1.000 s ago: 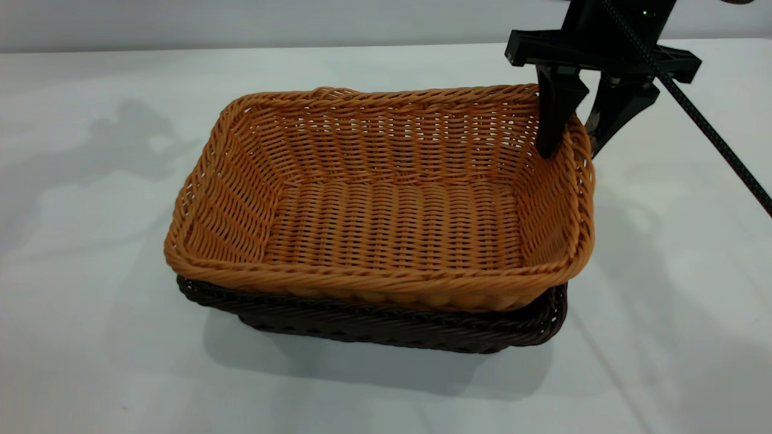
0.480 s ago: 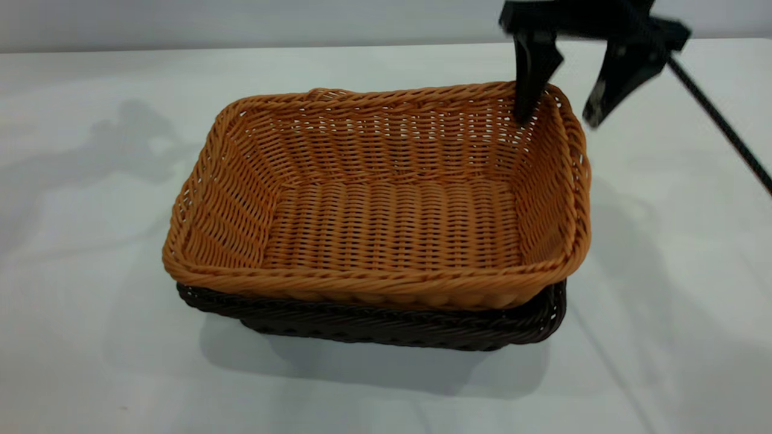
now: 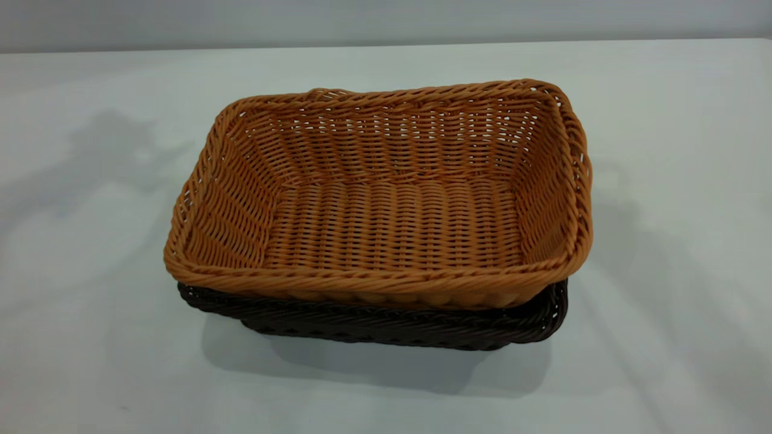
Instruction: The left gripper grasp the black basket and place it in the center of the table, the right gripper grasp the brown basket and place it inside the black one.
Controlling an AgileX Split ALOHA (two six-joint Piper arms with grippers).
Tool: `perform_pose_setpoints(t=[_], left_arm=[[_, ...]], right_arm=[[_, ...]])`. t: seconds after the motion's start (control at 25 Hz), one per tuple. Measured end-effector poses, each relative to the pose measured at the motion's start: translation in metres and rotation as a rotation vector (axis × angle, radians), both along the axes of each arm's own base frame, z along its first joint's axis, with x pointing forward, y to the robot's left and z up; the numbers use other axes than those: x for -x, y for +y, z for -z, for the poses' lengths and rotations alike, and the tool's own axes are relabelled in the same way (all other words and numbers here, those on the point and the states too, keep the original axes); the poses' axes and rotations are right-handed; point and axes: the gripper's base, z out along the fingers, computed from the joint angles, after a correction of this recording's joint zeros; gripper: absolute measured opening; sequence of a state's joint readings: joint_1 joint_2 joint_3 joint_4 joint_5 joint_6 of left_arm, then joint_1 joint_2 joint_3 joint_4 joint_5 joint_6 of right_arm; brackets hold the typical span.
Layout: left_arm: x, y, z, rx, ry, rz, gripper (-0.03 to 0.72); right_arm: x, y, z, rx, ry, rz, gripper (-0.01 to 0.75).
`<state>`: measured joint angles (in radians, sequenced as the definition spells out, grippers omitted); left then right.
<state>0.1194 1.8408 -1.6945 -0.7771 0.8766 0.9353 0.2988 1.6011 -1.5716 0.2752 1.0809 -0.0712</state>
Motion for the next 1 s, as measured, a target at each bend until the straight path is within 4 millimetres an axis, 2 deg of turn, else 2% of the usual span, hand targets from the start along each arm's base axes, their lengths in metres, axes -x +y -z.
perform_pose_setpoints(t=[0.12, 0.24, 0.32, 0.4, 0.56, 0.76, 0.84, 1.0], left_arm=[[0.025, -0.001, -0.031, 0.019, 0.031, -0.058, 0.559], [0.055, -0.002, -0.057, 0.03, 0.112, -0.13, 0.559], [0.075, -0.002, -0.071, 0.026, 0.157, -0.162, 0.559], [0.092, -0.003, -0.08, 0.015, 0.201, -0.166, 0.559], [0.105, -0.003, -0.092, 0.029, 0.206, -0.226, 0.559], [0.12, -0.002, -0.097, 0.063, 0.243, -0.329, 0.559], [0.132, 0.0, -0.092, 0.044, 0.265, -0.358, 0.559], [0.167, 0.003, -0.064, -0.032, 0.346, -0.405, 0.559]], right_arm=[[0.046, -0.014, -0.05, -0.025, -0.116, -0.025, 0.562], [0.094, -0.028, -0.085, -0.04, -0.19, -0.045, 0.563], [0.124, -0.036, -0.099, -0.051, -0.237, -0.054, 0.563], [0.154, -0.046, -0.104, -0.058, -0.283, -0.064, 0.563], [0.203, -0.061, -0.091, -0.063, -0.323, -0.069, 0.563], [0.242, -0.072, -0.057, -0.069, -0.31, -0.071, 0.563], [0.255, -0.076, -0.039, -0.068, -0.294, -0.072, 0.563], [0.275, -0.082, -0.004, -0.061, -0.262, -0.073, 0.563]])
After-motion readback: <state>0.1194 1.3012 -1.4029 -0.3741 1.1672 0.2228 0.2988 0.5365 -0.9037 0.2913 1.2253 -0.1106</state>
